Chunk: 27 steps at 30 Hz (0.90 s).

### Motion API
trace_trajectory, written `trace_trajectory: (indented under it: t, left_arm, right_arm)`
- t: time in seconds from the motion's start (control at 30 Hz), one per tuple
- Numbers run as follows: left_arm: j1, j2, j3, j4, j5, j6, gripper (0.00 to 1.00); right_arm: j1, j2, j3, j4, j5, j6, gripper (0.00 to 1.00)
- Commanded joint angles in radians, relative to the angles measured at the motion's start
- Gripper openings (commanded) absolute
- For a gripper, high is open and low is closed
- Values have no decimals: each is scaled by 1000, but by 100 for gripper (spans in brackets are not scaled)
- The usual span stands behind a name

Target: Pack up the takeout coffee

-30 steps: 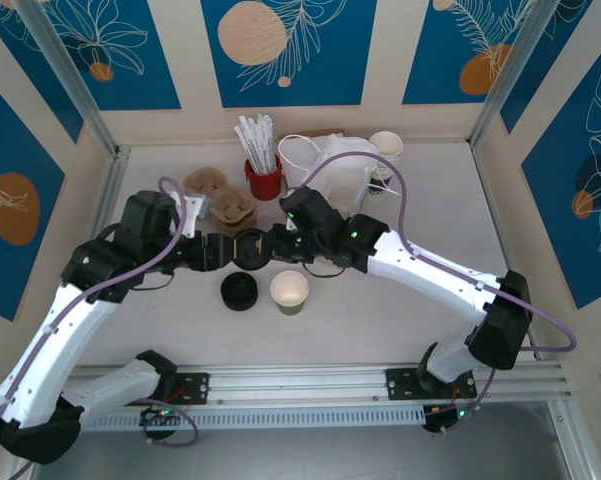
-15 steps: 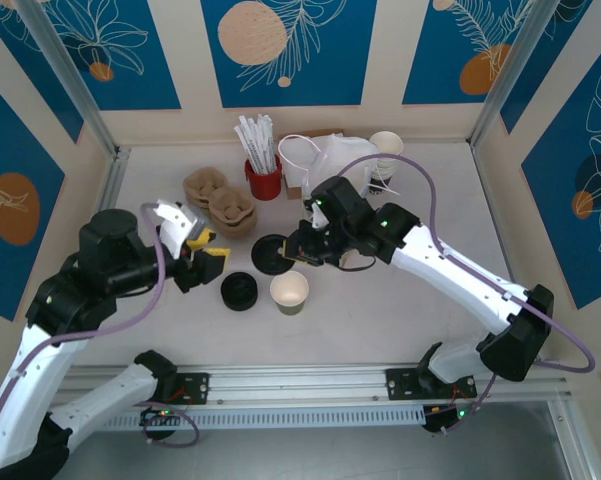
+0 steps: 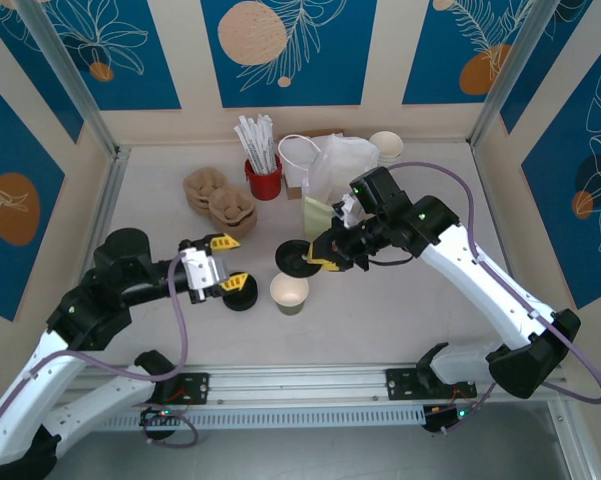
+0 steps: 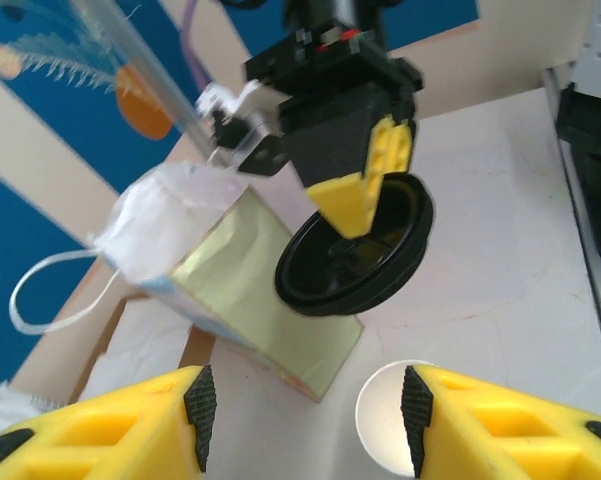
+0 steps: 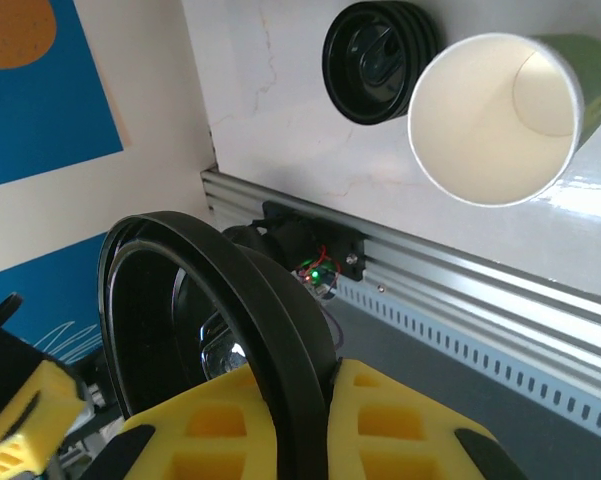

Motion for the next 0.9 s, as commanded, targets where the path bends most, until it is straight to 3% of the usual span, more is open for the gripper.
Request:
trace_trajectory:
  t: [0.0, 0.13, 0.27, 0.87]
  left_arm:
    - [-80, 47, 11, 22, -36, 140, 55]
    - [-166, 109, 21, 12, -108, 191, 58]
    - [-195, 163, 38, 14, -126, 206, 58]
    - [-211, 250, 87, 29, -116, 229, 46]
  right_arm:
    - [-15, -12, -17, -29, -109, -4, 0]
    - [-19, -8, -27, -23, -140, -9, 0]
    - [-21, -6, -33, -25, -155, -11, 0]
    - [-20, 16, -43, -36, -167, -14, 0]
